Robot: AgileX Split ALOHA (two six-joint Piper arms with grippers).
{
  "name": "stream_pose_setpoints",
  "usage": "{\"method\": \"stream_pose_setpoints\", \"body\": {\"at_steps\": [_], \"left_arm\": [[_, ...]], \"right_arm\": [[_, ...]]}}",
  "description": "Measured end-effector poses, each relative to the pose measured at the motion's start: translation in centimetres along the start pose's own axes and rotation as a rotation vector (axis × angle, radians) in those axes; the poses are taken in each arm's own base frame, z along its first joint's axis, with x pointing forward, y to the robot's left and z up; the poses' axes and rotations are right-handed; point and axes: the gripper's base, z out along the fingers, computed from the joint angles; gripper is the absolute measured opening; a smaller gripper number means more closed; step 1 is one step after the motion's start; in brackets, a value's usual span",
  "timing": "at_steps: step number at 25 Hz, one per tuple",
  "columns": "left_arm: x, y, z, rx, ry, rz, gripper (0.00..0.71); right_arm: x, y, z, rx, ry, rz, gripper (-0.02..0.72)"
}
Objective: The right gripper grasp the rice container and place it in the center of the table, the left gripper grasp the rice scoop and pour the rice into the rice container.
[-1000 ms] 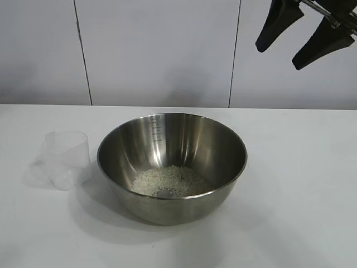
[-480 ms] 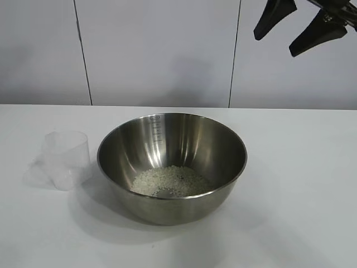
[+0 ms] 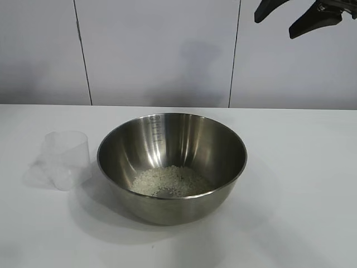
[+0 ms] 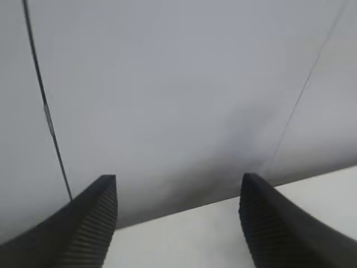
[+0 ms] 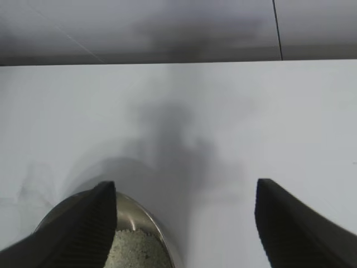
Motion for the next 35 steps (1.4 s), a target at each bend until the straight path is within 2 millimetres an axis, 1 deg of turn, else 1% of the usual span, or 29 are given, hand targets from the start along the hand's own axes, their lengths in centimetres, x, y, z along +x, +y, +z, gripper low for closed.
{"method": "stream_pose_setpoints", "body": {"at_steps": [2,5,6,8,11,14,17,21,26,30,35], "left_arm": [[0.2,-0.5,0.1,-0.037,0.017,0.229,0.461],[0.6,-1.5,0.3,-0.073,0.105,0.42,0.461],[0.9,-1.7,0.3,-0.077,0.146,0.39,0.461],[1.4,-1.9,0.1,-0.066,0.248,0.263,0.461],[1.8,-2.3,-0.3,-0.004,0.361,-0.047,0.461],[0.9,-3.2,-0.6,0.076,0.407,-0.249,0.461],[-0.2,-3.8,-1.0,0.143,0.451,-0.363,0.461],[-1.2,-4.1,-1.4,0.176,0.498,-0.438,0.461],[-0.8,-4.6,-2.0,0.208,0.6,-0.478,0.461],[-0.6,-4.8,-2.2,0.224,0.641,-0.479,0.461],[-0.5,-4.8,-2.3,0.226,0.648,-0.479,0.461]], "right_arm": [[-0.2,0.0,0.0,0.004,-0.017,0.0,0.486],[-0.3,-0.1,0.0,0.008,-0.036,0.0,0.486],[-0.4,-0.1,0.0,0.01,-0.042,0.0,0.486],[-0.5,-0.1,0.0,0.012,-0.052,0.0,0.486],[-0.5,-0.1,0.0,0.012,-0.052,0.001,0.486],[-0.5,-0.1,0.0,0.011,-0.053,0.002,0.486],[-0.5,-0.1,0.0,0.011,-0.053,0.002,0.486],[-0.5,-0.1,0.0,0.011,-0.053,0.002,0.486],[-0.6,0.1,0.0,-0.008,-0.062,0.034,0.486],[0.7,0.4,0.0,-0.046,0.078,0.053,0.486],[2.3,0.8,-0.3,-0.081,0.254,0.043,0.486]]}}
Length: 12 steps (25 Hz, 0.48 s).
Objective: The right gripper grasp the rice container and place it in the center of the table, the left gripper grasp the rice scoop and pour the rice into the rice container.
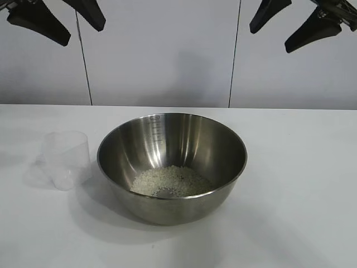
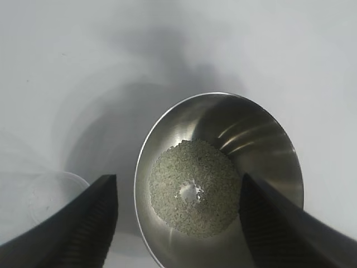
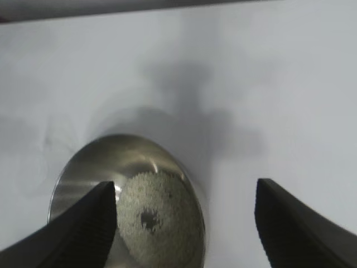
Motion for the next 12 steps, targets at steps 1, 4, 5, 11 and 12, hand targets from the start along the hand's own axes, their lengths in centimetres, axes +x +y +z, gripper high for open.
{"method": "stream_pose_setpoints", "body": {"at_steps": [1,4,5,11,12], "left_arm": [[0.0,0.01,0.03,0.0,0.001,0.0,0.461],[0.0,0.01,0.03,0.0,0.001,0.0,0.461],[0.0,0.01,0.03,0.0,0.001,0.0,0.461],[0.0,0.01,0.03,0.0,0.001,0.0,0.461],[0.0,0.01,0.03,0.0,0.001,0.0,0.461]], "right_arm": [[0.18,0.0,0.0,-0.001,0.02,-0.003,0.486],[0.43,0.02,-0.01,-0.002,0.048,-0.005,0.486],[0.49,0.03,-0.01,-0.003,0.053,-0.005,0.486],[0.74,0.06,-0.03,-0.007,0.081,-0.006,0.486],[0.76,0.06,-0.03,-0.007,0.084,-0.006,0.486]]}}
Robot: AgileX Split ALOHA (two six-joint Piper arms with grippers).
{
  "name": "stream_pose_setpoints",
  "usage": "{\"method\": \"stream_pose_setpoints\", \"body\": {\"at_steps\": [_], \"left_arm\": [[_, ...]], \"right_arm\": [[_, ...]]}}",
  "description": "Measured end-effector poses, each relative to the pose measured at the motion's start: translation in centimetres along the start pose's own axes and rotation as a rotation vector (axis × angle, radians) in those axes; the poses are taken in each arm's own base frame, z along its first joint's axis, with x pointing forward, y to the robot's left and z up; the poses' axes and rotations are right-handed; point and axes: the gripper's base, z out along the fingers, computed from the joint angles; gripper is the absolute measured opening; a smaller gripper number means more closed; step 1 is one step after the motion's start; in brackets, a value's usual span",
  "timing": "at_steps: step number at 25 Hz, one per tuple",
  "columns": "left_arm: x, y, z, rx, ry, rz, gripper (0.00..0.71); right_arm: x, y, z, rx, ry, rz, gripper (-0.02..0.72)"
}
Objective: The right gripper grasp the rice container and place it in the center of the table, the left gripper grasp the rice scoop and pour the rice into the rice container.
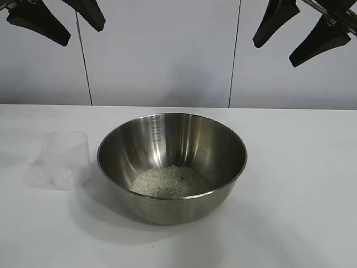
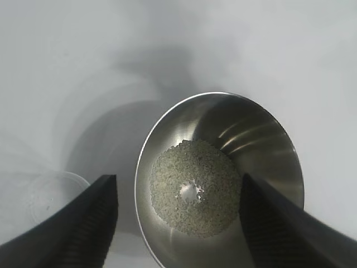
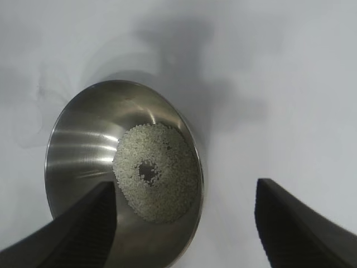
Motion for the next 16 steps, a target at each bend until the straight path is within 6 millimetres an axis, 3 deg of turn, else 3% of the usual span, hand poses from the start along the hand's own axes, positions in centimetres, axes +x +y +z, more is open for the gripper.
{"method": "stream_pose_setpoints", "body": {"at_steps": [9,16], "left_arm": [[0.0,0.0,0.0,0.0,0.0,0.0,0.461],[0.0,0.02,0.04,0.0,0.001,0.0,0.461]], "right_arm": [[0.51,0.11,-0.02,-0.012,0.056,0.0,0.486],[-0.15,-0.04,0.0,0.004,-0.016,-0.001,0.486]]}}
